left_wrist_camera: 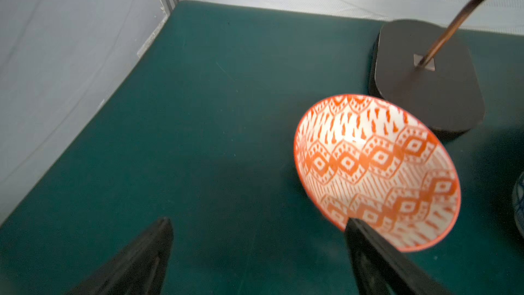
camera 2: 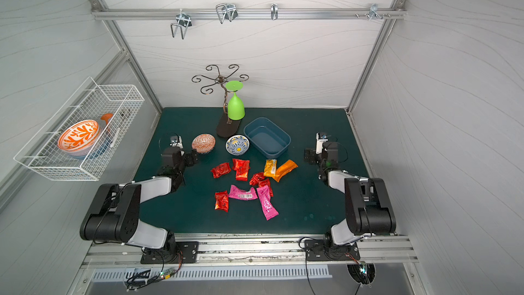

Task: Put the tea bags into the storage box
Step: Pick up the tea bag from the center of the board.

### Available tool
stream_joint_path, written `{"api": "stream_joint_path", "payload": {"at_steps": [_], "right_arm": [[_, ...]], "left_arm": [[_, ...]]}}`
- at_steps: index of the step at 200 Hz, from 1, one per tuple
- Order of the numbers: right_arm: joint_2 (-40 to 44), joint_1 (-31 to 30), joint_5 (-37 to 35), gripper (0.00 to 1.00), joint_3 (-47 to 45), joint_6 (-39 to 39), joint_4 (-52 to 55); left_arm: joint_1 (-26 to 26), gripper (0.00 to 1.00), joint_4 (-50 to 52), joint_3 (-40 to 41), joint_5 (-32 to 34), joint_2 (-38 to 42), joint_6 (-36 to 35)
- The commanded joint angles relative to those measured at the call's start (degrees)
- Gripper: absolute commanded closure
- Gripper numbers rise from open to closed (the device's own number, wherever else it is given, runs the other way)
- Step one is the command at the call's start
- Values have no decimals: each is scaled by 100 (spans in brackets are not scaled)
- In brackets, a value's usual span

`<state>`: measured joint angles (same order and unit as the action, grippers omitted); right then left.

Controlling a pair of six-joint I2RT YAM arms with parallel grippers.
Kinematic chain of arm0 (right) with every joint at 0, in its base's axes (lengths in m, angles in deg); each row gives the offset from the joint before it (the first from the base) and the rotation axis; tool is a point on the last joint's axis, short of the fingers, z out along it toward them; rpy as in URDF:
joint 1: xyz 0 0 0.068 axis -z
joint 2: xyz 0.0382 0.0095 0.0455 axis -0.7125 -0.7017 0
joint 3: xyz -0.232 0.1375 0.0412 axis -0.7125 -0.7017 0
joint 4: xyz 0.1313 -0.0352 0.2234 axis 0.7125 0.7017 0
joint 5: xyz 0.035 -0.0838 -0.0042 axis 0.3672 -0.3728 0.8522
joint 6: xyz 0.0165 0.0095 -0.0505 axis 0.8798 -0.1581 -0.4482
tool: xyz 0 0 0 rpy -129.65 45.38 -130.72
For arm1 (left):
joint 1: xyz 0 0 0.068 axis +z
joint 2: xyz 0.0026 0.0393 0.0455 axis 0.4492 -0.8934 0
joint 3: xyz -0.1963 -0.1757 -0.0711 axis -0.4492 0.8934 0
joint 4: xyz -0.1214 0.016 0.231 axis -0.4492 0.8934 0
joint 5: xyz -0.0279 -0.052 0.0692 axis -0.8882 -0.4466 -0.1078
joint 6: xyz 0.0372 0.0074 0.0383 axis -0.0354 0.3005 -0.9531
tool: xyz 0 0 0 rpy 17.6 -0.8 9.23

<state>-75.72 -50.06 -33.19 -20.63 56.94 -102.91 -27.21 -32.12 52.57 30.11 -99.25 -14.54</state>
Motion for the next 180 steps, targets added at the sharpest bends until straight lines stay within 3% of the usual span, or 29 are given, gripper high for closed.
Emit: {"api": "stream_joint_path", "payload": {"at_steps": [1, 24, 45, 94, 104, 140, 180], "right_arm": [[514, -156, -522, 7, 945, 503, 2209], [923, -498, -531, 8, 1375, 699, 3430], [1379, -904, -67, 14, 1562, 967, 4280], [2508, -3139, 386, 24, 1353, 1537, 5738], [2600, -3548, 446, 27, 1230, 1815, 5901], [2363, -4462, 607, 32, 748, 2347, 5809], [1405, -4578, 349, 29, 937, 2190, 5583]], "left_arm": [[-43, 2, 1182, -525, 392, 380, 469], [-152, 2, 2362, -931, 392, 629, 1542], [-445, 5, 3501, -1388, 29, 738, 2153], [-1193, 6, 4654, -1247, -1407, 1295, 3473], [-1234, 12, 4694, -1087, -1931, 1421, 3634], [-1372, 15, 4757, -516, -2685, 1923, 4042], [-1476, 15, 4946, -511, -2703, 2257, 3781]]}}
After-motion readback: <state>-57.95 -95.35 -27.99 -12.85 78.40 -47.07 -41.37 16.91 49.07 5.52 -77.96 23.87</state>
